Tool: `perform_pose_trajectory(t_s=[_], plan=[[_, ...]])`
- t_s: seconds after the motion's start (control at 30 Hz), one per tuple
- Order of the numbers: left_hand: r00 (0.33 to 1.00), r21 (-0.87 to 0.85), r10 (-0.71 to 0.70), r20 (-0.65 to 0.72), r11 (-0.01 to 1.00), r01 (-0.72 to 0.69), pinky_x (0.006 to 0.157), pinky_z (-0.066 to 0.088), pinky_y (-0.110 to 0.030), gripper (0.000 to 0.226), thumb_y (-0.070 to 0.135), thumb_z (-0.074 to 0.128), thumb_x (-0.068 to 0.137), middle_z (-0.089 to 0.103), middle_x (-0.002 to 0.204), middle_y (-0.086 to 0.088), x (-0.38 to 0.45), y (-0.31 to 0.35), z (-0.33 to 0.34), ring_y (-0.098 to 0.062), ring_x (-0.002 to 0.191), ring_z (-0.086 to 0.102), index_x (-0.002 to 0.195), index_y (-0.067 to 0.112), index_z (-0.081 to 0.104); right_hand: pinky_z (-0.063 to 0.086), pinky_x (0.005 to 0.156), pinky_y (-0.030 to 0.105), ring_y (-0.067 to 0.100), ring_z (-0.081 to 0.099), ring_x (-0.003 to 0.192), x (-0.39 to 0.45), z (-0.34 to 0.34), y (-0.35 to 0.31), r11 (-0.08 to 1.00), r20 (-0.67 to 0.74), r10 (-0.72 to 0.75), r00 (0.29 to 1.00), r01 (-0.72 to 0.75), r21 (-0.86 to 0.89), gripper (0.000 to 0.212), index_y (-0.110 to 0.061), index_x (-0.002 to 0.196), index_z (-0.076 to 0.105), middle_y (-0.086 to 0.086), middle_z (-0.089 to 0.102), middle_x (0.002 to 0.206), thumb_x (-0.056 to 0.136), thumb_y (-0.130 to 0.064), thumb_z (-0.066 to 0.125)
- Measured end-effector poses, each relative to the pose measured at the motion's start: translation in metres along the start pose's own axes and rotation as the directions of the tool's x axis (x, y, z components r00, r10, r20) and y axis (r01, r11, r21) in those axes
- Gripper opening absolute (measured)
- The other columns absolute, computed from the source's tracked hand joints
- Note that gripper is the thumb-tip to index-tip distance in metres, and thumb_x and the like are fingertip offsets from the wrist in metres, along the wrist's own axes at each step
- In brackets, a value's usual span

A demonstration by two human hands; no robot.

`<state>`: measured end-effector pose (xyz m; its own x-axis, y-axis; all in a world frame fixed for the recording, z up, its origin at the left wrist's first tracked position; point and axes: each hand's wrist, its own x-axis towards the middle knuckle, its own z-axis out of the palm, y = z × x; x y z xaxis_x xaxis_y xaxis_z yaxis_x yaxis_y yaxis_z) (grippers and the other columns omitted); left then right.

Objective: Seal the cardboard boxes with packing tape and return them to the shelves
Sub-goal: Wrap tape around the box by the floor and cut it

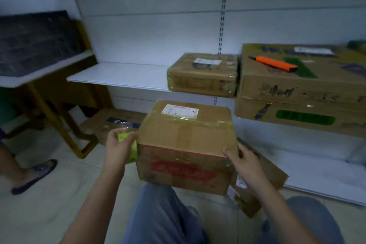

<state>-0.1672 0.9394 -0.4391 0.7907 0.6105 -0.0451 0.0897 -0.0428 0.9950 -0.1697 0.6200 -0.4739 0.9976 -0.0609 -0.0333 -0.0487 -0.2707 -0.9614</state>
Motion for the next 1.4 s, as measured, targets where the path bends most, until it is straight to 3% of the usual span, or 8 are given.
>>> perform_pose_trajectory(t_s=[0.37,0.6,0.73,0.87,1.03,1.13,1.27,1.4], plan=[[0.890,0.032,0.224,-0.398,0.972,-0.231,0.091,0.052,-0.051,0.034,0.031,0.068,0.090,0.054,0.120,0.000,0.037,0.108,-0.097,-0.025,0.106,0.057,0.119,0.032,0.050,0.051,0.082,0.021,0.003,0.061,0.103,0.050,0.079,-0.136,0.959,0.229,-0.283,0.931,0.277,0.059,0.046,-0.034,0.136,0.050,-0.015,0.063,0.119,0.094,-0.050,0.058],[0.801,-0.217,0.114,-0.588,0.932,-0.292,0.085,0.048,-0.034,0.041,0.024,0.063,0.093,0.053,0.126,-0.004,0.099,0.121,-0.080,-0.020,0.109,0.056,0.131,0.020,0.047,0.040,0.109,0.037,0.017,0.046,0.130,0.186,0.136,-0.271,0.872,0.296,-0.473,0.830,0.489,0.021,0.059,-0.027,0.153,0.035,-0.003,0.047,0.145,0.099,-0.048,0.053],[0.836,-0.183,0.101,-0.539,0.955,-0.234,0.095,0.050,-0.046,0.029,0.027,0.064,0.094,0.054,0.119,-0.004,0.146,0.112,-0.032,-0.025,0.108,0.056,0.116,0.027,0.044,0.023,0.118,0.046,0.037,0.020,0.146,0.264,0.182,-0.314,0.768,0.317,-0.459,0.830,0.550,-0.329,0.071,-0.030,0.158,0.021,0.013,0.016,0.161,0.098,-0.046,0.055],[0.921,-0.028,0.150,-0.359,0.985,-0.171,0.089,0.051,-0.042,0.029,0.027,0.061,0.098,0.054,0.119,-0.007,0.188,0.108,0.019,-0.025,0.103,0.056,0.119,0.023,0.041,-0.002,0.118,0.065,0.037,-0.010,0.151,0.297,0.227,-0.289,0.453,0.482,-0.355,0.801,0.598,-0.661,0.066,-0.041,0.154,0.028,0.004,-0.009,0.167,0.094,-0.067,0.041],[0.983,-0.049,0.099,-0.156,0.993,-0.108,0.079,0.058,-0.041,0.042,0.038,0.070,0.091,0.060,0.113,-0.002,0.246,0.114,0.028,-0.021,0.097,0.063,0.123,0.024,0.046,0.001,0.118,0.066,0.031,0.001,0.153,0.314,0.263,-0.284,0.500,0.498,-0.481,0.722,0.692,-0.521,0.077,-0.033,0.157,0.022,-0.003,0.003,0.167,0.093,-0.076,0.022],[0.966,-0.075,0.090,-0.243,0.991,-0.112,0.076,0.059,-0.041,0.040,0.036,0.068,0.093,0.059,0.107,0.002,0.276,0.113,0.013,-0.019,0.092,0.065,0.123,0.025,0.045,-0.006,0.114,0.071,0.032,0.004,0.153,0.321,0.276,-0.278,0.344,0.639,-0.374,0.673,0.740,-0.578,0.096,-0.037,0.157,0.019,-0.004,0.008,0.167,0.078,-0.091,0.026],[0.907,-0.001,0.146,-0.395,0.987,-0.160,0.082,0.054,-0.040,0.040,0.031,0.060,0.099,0.054,0.116,-0.003,0.321,0.115,-0.004,-0.024,0.102,0.060,0.131,0.020,0.039,-0.007,0.113,0.073,0.032,0.003,0.153,0.340,0.278,-0.271,0.302,0.646,-0.360,0.673,0.739,-0.602,0.083,-0.043,0.156,0.018,-0.009,0.007,0.166,0.086,-0.076,0.049],[0.956,0.069,0.148,-0.255,0.989,-0.135,0.084,0.055,-0.044,0.032,0.030,0.056,0.101,0.051,0.105,0.000,0.349,0.128,0.031,-0.025,0.098,0.058,0.125,0.023,0.036,0.006,0.116,0.070,0.033,0.006,0.152,0.386,0.262,-0.263,0.390,0.555,-0.359,0.751,0.661,-0.642,0.074,-0.042,0.155,0.020,-0.006,0.011,0.166,0.092,-0.062,0.054]])
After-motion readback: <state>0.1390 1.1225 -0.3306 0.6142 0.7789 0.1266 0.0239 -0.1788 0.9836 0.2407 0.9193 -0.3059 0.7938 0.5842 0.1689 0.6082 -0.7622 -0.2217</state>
